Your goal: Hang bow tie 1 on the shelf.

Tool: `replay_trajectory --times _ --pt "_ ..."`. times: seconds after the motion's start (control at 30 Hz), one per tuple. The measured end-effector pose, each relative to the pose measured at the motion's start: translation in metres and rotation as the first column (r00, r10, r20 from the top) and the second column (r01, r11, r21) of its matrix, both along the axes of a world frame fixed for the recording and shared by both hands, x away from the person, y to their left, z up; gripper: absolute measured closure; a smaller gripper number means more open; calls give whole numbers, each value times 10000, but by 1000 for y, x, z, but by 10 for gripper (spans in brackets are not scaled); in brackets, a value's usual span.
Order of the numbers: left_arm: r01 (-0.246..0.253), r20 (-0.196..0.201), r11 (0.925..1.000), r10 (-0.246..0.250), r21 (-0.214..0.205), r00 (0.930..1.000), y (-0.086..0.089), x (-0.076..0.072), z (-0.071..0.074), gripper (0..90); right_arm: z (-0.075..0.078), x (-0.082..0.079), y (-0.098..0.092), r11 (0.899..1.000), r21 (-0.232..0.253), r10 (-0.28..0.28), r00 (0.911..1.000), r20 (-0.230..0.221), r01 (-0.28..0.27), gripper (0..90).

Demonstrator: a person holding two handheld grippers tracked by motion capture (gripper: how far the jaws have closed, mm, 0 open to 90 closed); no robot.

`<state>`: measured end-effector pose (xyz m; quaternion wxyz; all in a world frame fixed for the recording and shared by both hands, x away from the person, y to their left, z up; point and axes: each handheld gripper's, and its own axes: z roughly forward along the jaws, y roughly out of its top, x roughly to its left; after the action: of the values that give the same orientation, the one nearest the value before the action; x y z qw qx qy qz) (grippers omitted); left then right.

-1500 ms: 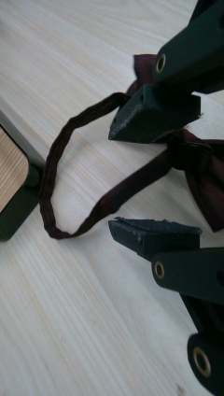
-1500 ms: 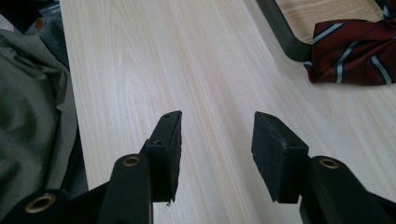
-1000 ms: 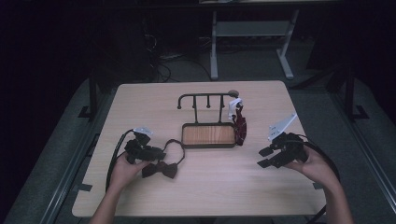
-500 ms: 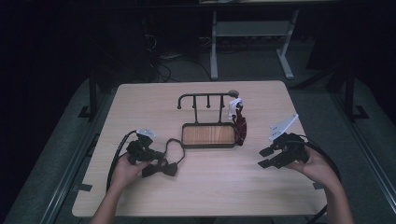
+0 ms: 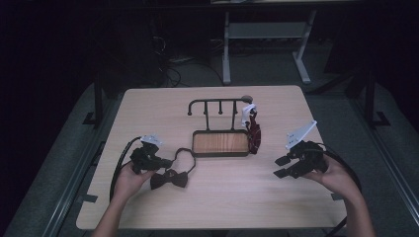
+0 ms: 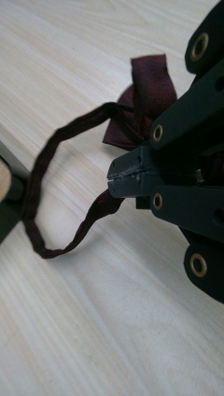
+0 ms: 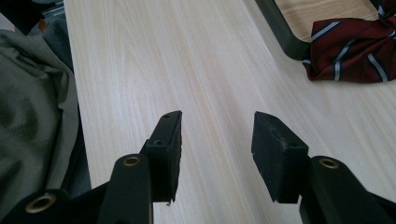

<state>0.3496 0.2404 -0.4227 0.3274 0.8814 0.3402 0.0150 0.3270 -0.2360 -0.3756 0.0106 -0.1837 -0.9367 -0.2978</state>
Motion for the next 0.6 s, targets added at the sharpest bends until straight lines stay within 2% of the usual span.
replay_trajectory --times 0.17,0.27,0.47,0.5,0.53,0.6 --pt "126 74 9999 -126 -83 9999 -1 -4 11 897 0 0 -1 10000 19 -1 10000 35 1 523" --pt "460 89 9989 -461 93 9989 1 -4 16 897 0 0 -1 10000 8 -24 10000 22 24 522" --pt "672 -32 9977 -672 34 9977 3 -5 22 897 -1 1 -2 10000 16 -8 10000 29 8 521" --pt "857 -14 9962 -857 171 9963 4 -5 23 897 -1 1 -2 10000 7 -3 10000 38 3 521" --pt "860 -14 9963 -860 63 9963 3 -6 24 897 -1 1 -1 10000 -1 -28 10000 18 28 521" --pt "1006 -23 9947 -1006 202 9949 3 -6 27 897 -1 0 -1 10000 -17 14 10000 7 -14 521"
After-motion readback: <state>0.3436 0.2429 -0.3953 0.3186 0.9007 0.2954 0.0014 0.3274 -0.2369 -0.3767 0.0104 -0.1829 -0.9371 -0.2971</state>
